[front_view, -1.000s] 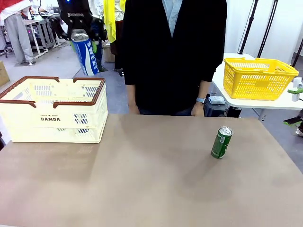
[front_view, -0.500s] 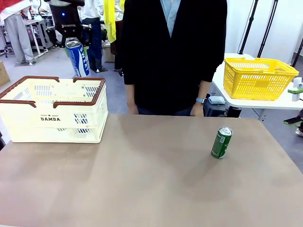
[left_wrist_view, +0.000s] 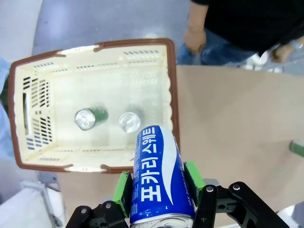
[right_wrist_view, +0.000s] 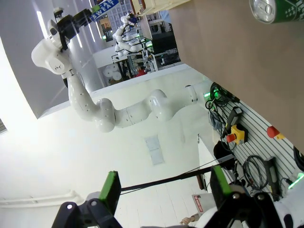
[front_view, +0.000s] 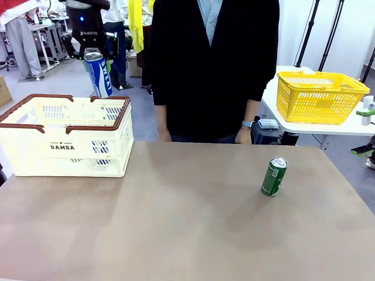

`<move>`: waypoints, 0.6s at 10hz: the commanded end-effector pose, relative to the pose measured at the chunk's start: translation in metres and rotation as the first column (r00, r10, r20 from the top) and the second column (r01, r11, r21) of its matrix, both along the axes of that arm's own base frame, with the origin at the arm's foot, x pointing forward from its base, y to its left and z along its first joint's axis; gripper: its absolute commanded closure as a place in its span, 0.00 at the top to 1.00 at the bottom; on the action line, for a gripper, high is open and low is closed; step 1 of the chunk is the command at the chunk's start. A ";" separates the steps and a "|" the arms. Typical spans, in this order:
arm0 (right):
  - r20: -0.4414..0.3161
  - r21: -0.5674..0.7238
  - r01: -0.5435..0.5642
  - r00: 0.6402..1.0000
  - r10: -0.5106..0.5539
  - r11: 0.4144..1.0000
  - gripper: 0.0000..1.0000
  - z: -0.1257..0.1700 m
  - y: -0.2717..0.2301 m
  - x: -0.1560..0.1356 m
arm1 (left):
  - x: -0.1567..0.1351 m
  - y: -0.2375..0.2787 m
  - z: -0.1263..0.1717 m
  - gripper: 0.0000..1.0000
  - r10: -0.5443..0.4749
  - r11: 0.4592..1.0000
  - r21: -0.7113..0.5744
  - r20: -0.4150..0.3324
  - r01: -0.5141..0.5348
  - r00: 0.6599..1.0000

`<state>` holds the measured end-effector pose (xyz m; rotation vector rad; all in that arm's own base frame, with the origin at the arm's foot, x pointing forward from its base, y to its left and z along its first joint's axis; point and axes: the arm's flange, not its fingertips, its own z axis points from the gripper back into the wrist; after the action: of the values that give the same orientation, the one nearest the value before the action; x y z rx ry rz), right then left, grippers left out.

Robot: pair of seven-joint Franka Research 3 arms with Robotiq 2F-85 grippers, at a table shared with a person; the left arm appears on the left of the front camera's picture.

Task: Place the drinks into the Shopping basket.
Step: Pick up one drink and place it into the Shopping basket.

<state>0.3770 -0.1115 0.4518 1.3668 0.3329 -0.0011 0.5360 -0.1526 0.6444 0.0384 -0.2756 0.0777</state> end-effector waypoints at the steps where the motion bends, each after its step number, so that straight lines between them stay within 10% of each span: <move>1: -0.018 -0.007 -0.008 1.000 0.008 1.000 1.00 0.005 0.000 -0.001 | 0.039 0.018 0.004 0.00 -0.129 0.985 0.114 -0.045 0.133 0.991; 6: -0.018 -0.007 -0.008 1.000 0.008 1.000 1.00 0.005 0.000 -0.001 | 0.110 0.060 -0.055 0.00 -0.232 0.969 0.048 -0.171 0.244 0.957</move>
<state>0.3770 -0.1114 0.4519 1.3668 0.3332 -0.0007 0.6385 -0.0970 0.5803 0.1179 -0.1090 -0.1714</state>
